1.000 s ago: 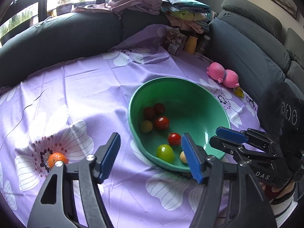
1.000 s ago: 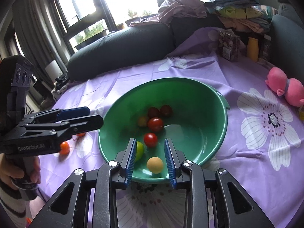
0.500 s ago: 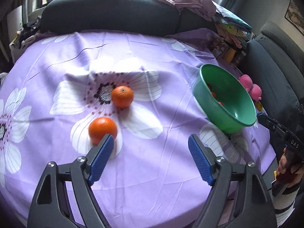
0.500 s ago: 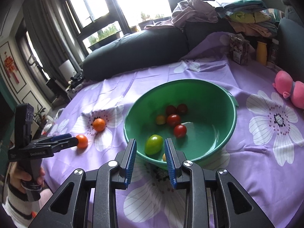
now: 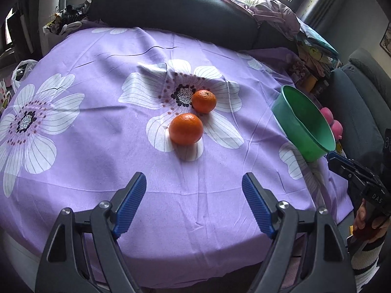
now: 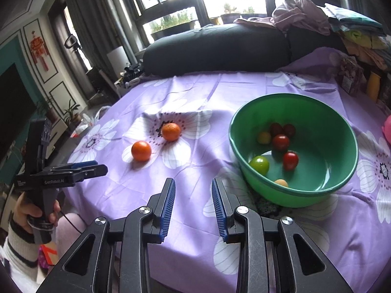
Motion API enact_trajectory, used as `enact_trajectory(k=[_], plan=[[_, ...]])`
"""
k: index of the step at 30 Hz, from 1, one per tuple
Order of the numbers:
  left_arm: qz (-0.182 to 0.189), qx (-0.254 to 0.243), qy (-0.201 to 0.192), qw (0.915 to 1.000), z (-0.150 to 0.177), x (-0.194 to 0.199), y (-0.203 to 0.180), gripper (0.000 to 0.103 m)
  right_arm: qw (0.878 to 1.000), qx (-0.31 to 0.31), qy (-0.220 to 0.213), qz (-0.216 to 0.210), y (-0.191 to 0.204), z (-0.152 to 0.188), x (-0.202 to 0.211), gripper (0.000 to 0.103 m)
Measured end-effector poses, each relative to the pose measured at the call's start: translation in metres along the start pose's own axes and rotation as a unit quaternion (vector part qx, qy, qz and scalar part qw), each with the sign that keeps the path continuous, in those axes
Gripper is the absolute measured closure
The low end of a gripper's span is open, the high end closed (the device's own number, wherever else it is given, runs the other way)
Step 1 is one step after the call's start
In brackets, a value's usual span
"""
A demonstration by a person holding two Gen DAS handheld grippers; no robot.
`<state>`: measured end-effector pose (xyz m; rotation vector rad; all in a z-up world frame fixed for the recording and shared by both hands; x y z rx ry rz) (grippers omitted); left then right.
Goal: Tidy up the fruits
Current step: 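Move both grippers back toward the two oranges on the cloth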
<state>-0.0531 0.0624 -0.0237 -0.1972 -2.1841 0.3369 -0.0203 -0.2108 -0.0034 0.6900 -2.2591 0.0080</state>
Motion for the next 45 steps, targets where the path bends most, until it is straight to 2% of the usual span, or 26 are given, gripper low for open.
enact_trajectory(k=[1, 3, 12, 13, 14, 16, 27, 45], plan=[[0.001, 0.0, 0.001, 1.0, 0.001, 0.0, 0.001, 0.022, 1.0, 0.005, 0.006, -0.004, 0.005, 0.001, -0.003, 0.065], [0.002, 0.001, 0.001, 1.0, 0.002, -0.001, 0.003, 0.022, 1.0, 0.017, 0.015, -0.012, 0.014, 0.002, -0.01, 0.061], [-0.01, -0.019, -0.008, 0.9997, 0.001, -0.003, 0.004, 0.021, 0.996, 0.054, 0.057, -0.035, 0.049, 0.003, -0.042, 0.06], [-0.013, -0.021, -0.008, 0.9997, 0.001, -0.004, 0.005, 0.017, 0.996, 0.056, 0.062, -0.035, 0.051, 0.002, -0.046, 0.059], [-0.017, -0.022, -0.006, 0.9996, 0.001, -0.006, 0.007, 0.008, 0.996, 0.058, 0.065, -0.037, 0.055, 0.001, -0.05, 0.058], [-0.024, -0.022, -0.008, 0.9994, 0.0, -0.007, 0.01, 0.002, 0.995, 0.062, 0.069, -0.041, 0.06, -0.002, -0.057, 0.052], [-0.001, -0.012, -0.019, 0.9997, -0.019, -0.016, 0.023, 0.002, 0.992, 0.075, 0.089, -0.048, 0.076, -0.017, -0.095, 0.05], [0.03, -0.022, -0.009, 0.9993, -0.047, -0.046, 0.028, 0.002, 0.988, 0.094, 0.108, -0.062, 0.081, -0.036, -0.14, 0.05]])
Point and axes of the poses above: each gripper's, at about its wrist camera, not at the fingertips, and x roughly against the way its jaws point, y to its left, z to its underside, the point moved 1 cm from there along -x, roughly the way its jaws point, and after that the axes turned 1 degree about -z, right-handed, at the moved point
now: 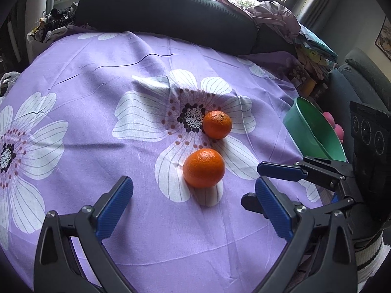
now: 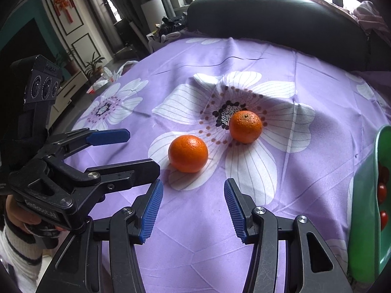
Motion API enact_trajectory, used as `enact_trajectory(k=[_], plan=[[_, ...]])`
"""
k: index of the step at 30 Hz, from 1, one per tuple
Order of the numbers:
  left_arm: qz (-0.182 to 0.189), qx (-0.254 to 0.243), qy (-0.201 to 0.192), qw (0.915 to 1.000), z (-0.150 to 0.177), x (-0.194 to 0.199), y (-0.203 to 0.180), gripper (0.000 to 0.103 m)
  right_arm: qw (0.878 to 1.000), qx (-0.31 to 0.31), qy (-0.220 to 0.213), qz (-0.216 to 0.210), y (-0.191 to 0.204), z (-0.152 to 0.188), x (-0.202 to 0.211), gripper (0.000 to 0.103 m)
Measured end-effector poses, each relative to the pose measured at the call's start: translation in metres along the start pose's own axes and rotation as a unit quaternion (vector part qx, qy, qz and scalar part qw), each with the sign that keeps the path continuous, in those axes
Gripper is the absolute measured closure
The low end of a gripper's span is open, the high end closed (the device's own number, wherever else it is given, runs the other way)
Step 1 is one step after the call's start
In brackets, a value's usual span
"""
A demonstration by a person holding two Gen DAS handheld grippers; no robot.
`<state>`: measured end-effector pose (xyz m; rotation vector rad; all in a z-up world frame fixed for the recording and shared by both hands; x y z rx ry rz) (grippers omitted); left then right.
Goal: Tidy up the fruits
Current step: 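Move both grippers back toward the two oranges on the cloth, then close the left gripper around the nearer orange and lift it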
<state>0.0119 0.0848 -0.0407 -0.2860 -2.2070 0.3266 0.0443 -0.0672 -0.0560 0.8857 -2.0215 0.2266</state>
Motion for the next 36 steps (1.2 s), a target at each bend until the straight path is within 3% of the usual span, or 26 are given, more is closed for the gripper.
enact_trajectory(k=[15, 24, 27, 36], plan=[[0.04, 0.004, 0.024, 0.9989, -0.02, -0.02, 0.004, 0.006, 1.0, 0.023, 0.011, -0.012, -0.005, -0.015, -0.021, 0.05], [0.051, 0.0, 0.042, 0.9978, -0.023, -0.03, 0.005, 0.015, 0.999, 0.03, 0.023, -0.025, -0.007, -0.022, -0.037, 0.05], [0.051, -0.002, 0.047, 0.9976, -0.023, -0.032, 0.005, 0.028, 0.999, 0.027, 0.027, -0.037, -0.009, -0.024, -0.042, 0.05], [0.058, -0.01, 0.057, 0.9966, -0.023, -0.038, 0.003, 0.031, 0.998, 0.034, 0.034, -0.043, -0.008, -0.025, -0.046, 0.05]])
Point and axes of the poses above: each gripper's, at about its wrist camera, not at the fingertips, and x roughly against the way its jaws point, y to its left, z to its underside, the point moved 1 cm from there along -x, roughly the way its jaws point, and after that the axes turned 1 degree about -z, right-handed, at the moved point
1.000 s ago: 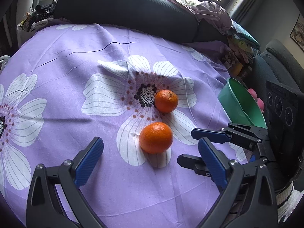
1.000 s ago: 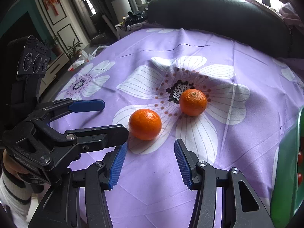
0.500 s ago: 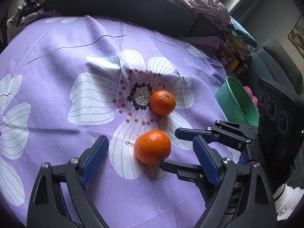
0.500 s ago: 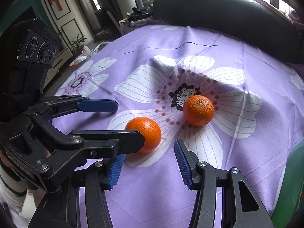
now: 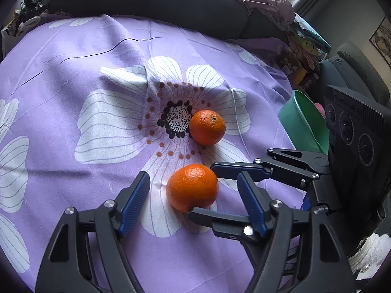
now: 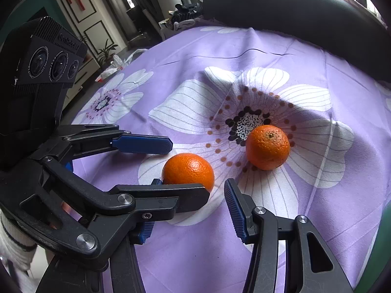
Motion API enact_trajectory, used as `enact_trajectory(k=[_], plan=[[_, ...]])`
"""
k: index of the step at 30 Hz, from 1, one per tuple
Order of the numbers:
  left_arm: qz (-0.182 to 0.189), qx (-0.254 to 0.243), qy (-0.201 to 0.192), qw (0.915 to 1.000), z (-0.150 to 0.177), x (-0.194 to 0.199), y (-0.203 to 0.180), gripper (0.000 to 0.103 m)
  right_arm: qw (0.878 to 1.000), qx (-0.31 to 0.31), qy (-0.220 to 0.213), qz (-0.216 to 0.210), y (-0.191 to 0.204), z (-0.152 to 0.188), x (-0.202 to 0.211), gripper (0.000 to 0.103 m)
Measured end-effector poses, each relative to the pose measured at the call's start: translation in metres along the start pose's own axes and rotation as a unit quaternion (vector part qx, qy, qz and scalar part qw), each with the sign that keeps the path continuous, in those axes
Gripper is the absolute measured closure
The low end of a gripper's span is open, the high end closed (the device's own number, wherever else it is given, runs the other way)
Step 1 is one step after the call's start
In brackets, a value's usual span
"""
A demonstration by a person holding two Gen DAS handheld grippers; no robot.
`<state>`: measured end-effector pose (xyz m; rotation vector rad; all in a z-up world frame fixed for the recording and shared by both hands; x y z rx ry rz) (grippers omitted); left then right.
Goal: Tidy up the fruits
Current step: 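Close the left gripper around the nearer orange and lift it, then carry the orange over the green bowl and open the left gripper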
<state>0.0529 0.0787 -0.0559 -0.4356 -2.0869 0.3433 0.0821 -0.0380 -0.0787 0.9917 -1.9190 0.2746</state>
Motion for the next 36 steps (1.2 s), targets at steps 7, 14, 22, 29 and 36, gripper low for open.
enact_trajectory(k=[7, 14, 22, 29, 36], plan=[[0.007, 0.006, 0.007, 0.9999, -0.001, -0.004, 0.001, 0.038, 1.0, 0.004, 0.005, -0.009, 0.0, -0.001, -0.003, 0.05], [0.006, 0.005, 0.007, 0.9999, -0.002, -0.004, 0.003, 0.041, 1.0, 0.013, 0.007, -0.02, 0.003, -0.001, -0.005, 0.05], [0.008, 0.008, -0.001, 0.9999, 0.0, 0.0, 0.005, 0.05, 0.999, 0.019, 0.002, -0.027, 0.008, -0.003, -0.007, 0.057], [0.012, 0.007, -0.009, 0.9999, 0.001, 0.008, 0.0, 0.051, 1.0, 0.016, -0.008, -0.025, 0.011, -0.002, 0.001, 0.057], [0.011, -0.005, -0.022, 0.9997, 0.004, 0.02, -0.015, 0.051, 0.999, 0.017, -0.023, -0.017, 0.016, 0.001, 0.017, 0.057]])
Point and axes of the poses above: each gripper's, at about its wrist camera, not at the fingertips, and x roughly against the way its jaws point, y to its left, z to its underside, the point moved 1 cm from there along -x, roughly the way its jaws point, and after that the axes turned 1 degree about -z, right-handed, at the moved point
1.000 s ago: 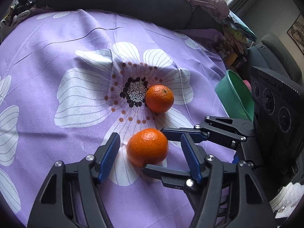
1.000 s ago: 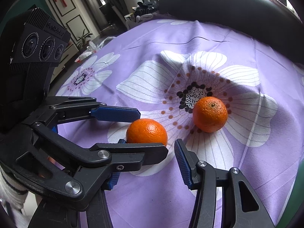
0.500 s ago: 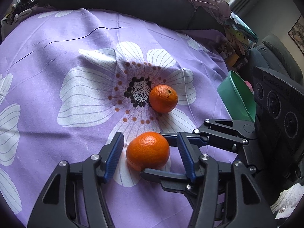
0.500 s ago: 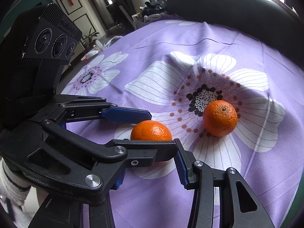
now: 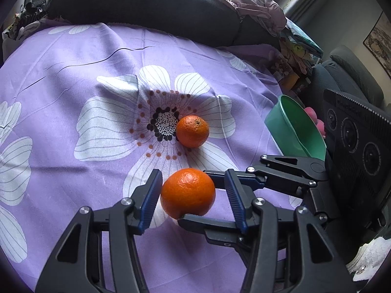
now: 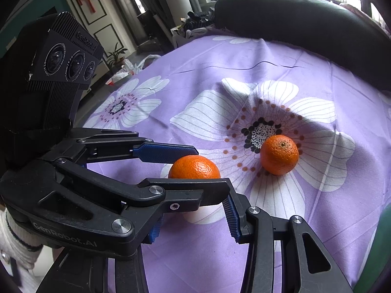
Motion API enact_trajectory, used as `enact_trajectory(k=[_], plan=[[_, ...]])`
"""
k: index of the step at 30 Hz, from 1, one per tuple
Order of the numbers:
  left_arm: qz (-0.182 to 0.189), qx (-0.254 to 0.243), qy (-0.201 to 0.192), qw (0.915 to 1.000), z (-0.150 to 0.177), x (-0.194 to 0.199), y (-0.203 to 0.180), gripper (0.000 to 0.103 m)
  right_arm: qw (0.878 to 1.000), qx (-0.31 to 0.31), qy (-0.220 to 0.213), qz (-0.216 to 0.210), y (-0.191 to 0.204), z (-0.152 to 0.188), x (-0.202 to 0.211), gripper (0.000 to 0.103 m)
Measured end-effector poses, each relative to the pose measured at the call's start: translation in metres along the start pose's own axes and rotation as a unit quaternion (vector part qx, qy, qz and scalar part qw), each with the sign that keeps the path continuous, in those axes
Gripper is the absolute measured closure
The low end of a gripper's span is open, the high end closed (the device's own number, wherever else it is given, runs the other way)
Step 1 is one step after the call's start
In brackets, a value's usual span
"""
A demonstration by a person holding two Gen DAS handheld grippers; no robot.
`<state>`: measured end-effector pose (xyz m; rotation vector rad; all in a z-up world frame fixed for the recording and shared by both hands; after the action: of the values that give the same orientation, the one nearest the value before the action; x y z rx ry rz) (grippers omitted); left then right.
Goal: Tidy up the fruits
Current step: 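Carry the orange over the green bowl and open the left gripper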
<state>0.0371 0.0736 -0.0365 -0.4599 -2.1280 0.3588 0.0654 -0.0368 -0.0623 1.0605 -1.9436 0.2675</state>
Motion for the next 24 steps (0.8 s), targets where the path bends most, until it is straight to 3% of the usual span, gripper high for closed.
enact_trajectory(k=[24], plan=[[0.023, -0.074, 0.015, 0.9969, 0.029, -0.006, -0.105, 0.051, 0.996, -0.057, -0.05, 0.041, -0.006, 0.066, 0.087, 0.057]])
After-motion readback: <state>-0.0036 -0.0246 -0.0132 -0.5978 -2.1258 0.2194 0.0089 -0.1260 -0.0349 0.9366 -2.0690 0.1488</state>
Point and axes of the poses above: each gripper's, at about its wrist camera, not at the fingertips, and x roughly against the way its jaws point, y to its left, z to its underside, the point moved 1 cm from there along -x, roughly the way its jaws point, and after that the axes turned 1 degree about -z, right-handed, at the moved point
